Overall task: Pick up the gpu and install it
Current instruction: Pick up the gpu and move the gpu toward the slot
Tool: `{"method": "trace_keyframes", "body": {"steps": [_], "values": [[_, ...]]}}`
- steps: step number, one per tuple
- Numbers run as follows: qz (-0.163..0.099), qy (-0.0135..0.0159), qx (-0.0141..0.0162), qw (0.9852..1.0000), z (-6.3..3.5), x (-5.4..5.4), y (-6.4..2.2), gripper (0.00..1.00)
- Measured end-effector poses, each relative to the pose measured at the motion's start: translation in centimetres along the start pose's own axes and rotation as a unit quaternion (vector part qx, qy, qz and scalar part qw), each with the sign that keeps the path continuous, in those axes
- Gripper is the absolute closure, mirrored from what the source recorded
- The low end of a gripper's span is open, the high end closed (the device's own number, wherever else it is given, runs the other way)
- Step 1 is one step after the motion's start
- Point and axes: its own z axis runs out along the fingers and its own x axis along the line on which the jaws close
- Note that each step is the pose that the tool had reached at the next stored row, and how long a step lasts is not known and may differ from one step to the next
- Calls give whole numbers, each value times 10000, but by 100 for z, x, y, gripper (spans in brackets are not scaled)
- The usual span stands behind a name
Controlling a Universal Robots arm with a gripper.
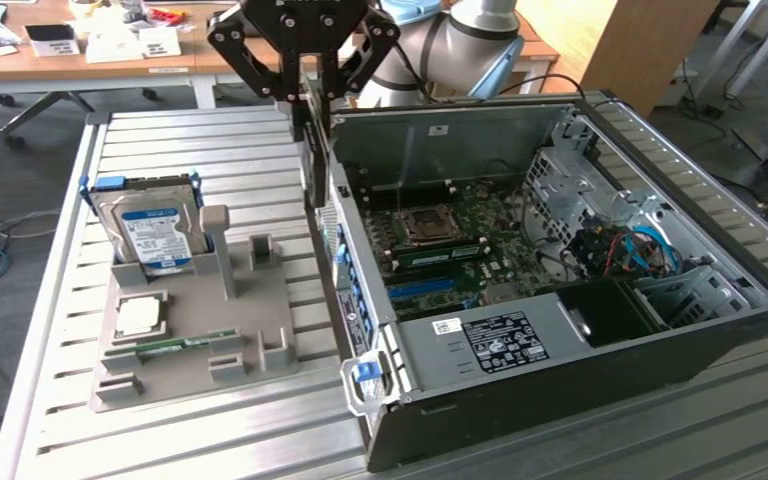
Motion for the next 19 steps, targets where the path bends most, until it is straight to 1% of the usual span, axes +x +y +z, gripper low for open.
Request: {"method": "trace_keyframes", "body": {"steps": [8,19], "values": [[0,0,0,10000,2,-90,3,73],[0,0,0,10000,6,-243,8,73]]}}
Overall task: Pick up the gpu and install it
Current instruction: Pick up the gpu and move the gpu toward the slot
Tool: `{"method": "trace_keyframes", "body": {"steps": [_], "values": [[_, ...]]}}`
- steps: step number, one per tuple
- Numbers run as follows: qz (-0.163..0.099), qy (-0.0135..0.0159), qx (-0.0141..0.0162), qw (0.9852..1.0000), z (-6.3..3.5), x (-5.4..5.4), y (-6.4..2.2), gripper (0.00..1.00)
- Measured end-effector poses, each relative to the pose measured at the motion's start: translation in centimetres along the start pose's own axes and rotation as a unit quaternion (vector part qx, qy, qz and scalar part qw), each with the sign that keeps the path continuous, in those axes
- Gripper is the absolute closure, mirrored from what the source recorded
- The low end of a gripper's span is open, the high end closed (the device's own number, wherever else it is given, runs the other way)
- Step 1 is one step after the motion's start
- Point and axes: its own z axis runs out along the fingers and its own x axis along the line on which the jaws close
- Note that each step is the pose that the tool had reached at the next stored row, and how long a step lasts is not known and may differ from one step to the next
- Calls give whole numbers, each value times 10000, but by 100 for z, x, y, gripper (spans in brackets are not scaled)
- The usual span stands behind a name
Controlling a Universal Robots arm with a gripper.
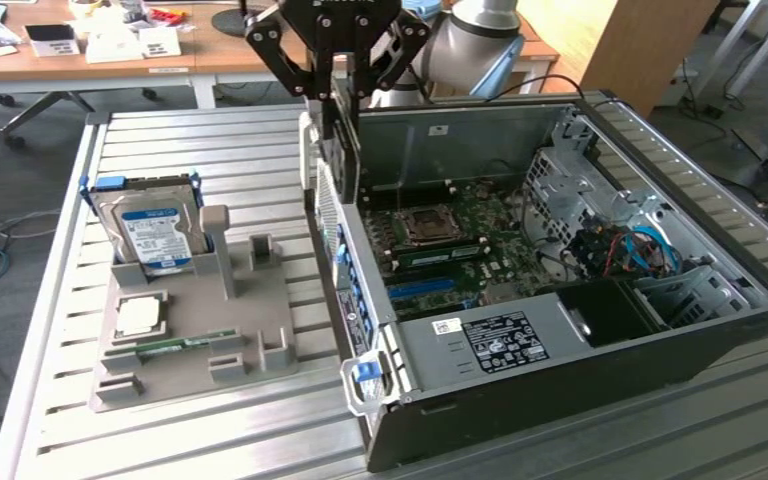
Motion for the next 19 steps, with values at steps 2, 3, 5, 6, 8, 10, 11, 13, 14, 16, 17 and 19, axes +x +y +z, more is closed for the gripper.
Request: {"method": "trace_keyframes", "body": {"steps": [2,3,5,6,8,10,11,13,14,16,17,19], "values": [[0,0,0,10000,1,-30,1,73],[1,0,0,10000,1,-46,2,73],[1,0,0,10000,2,-78,3,73],[1,0,0,10000,2,-96,3,73],[0,0,0,10000,4,-134,5,73],[0,0,0,10000,5,-174,6,73],[0,0,0,10000,5,-195,6,73],[1,0,0,10000,6,-241,8,73],[1,0,0,10000,7,-262,9,73],[0,0,0,10000,8,-303,10,73],[0,0,0,10000,8,-324,10,73],[0,0,0,10000,9,-362,12,73]]}}
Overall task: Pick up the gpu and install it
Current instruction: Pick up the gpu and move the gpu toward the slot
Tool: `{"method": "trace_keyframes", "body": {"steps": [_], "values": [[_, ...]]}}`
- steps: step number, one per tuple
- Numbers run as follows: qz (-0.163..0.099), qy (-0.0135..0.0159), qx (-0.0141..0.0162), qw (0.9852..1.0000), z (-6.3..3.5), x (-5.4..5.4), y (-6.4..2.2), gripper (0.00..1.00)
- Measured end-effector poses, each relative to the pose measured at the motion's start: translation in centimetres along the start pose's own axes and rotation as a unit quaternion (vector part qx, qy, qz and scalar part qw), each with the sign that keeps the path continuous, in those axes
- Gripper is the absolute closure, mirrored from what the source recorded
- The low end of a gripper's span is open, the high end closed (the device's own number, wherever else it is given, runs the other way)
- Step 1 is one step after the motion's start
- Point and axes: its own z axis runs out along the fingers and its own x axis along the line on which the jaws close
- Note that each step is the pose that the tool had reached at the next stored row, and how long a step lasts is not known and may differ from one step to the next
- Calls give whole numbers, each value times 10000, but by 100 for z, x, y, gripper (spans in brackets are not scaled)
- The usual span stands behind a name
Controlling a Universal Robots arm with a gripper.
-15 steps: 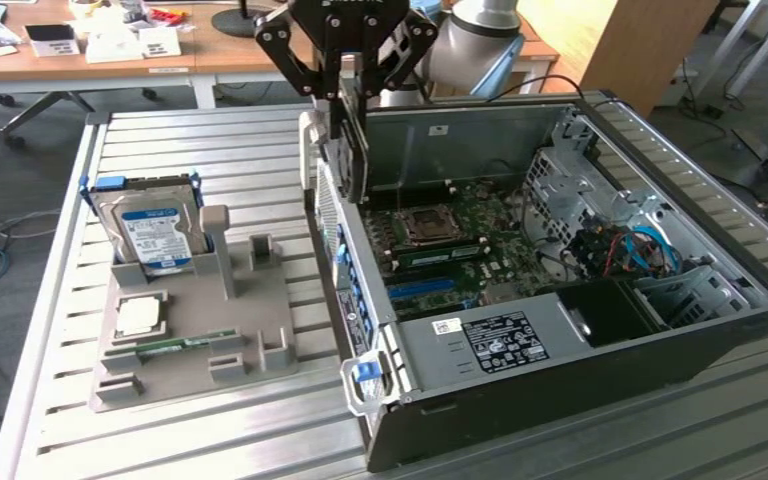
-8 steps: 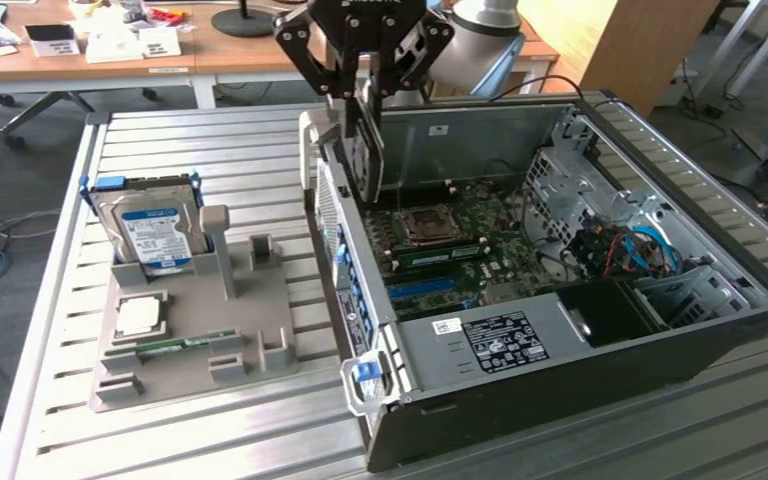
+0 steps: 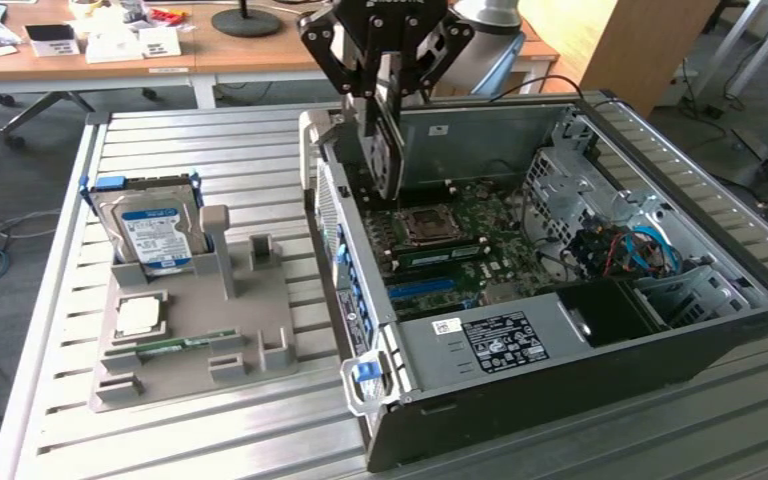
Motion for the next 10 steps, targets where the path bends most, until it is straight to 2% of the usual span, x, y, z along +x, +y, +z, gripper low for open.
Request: {"method": "trace_keyframes", "body": {"steps": [10], "values": [[0,0,0,10000,4,-163,5,73]]}}
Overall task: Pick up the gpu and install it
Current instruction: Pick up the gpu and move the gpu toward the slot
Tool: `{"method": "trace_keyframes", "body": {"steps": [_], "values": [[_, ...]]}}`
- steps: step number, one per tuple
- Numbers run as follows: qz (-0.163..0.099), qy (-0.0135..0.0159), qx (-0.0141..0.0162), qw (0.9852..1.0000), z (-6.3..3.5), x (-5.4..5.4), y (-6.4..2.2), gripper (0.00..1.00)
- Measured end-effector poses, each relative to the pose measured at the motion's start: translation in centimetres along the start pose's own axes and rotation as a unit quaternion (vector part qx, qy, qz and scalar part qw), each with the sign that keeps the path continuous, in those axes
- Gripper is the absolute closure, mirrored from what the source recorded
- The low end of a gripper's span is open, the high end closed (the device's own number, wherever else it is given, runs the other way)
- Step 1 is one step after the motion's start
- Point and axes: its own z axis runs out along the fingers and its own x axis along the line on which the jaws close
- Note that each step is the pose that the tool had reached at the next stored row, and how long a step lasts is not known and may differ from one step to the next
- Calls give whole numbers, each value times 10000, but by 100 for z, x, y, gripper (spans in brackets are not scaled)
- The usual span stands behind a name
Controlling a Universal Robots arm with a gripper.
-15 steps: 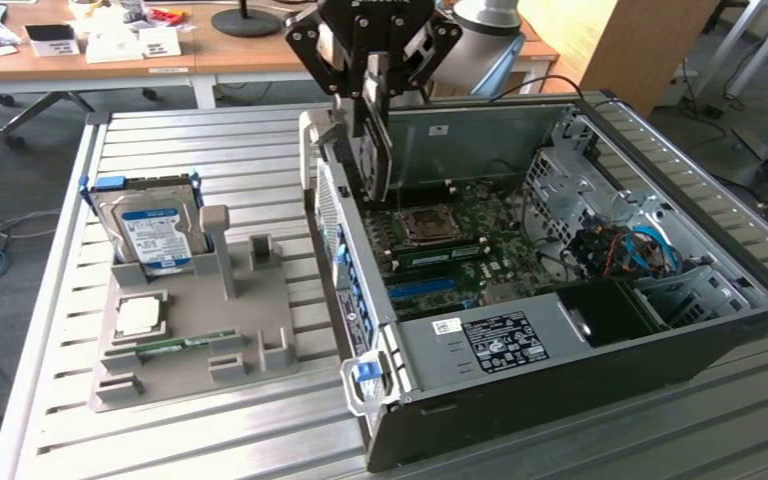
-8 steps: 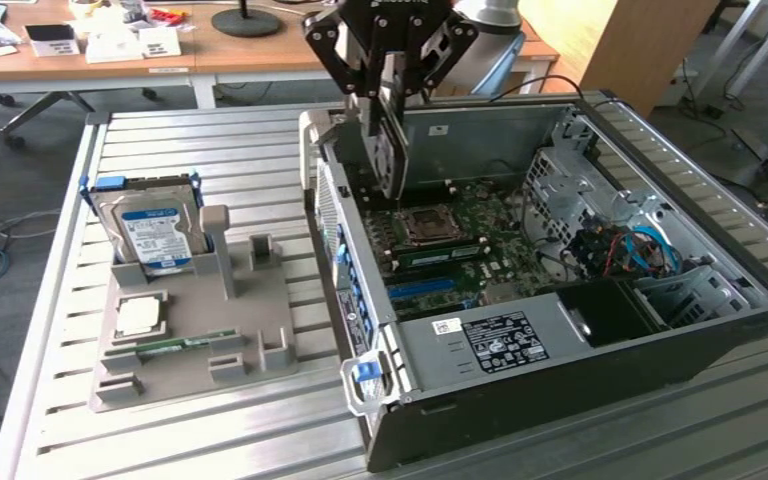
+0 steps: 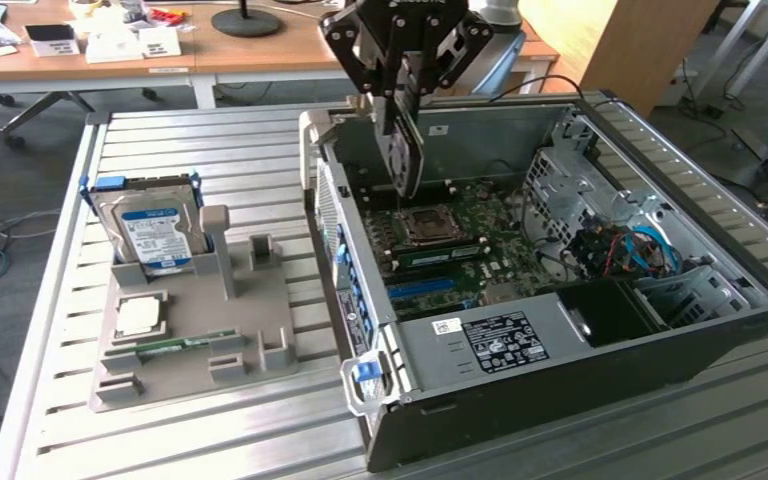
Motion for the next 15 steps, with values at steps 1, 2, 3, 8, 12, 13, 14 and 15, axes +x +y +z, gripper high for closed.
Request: {"method": "trace_keyframes", "body": {"steps": [1,2,3,8,12,13,14,15], "values": [[0,0,0,10000,0,-17,1,73],[0,0,0,10000,0,-36,1,73],[0,0,0,10000,1,-54,2,73],[0,0,0,10000,4,-139,5,73],[0,0,0,10000,5,-205,7,73],[0,0,0,10000,6,-220,7,73],[0,0,0,10000,6,-235,8,73],[0,0,0,10000,6,-250,8,73]]}}
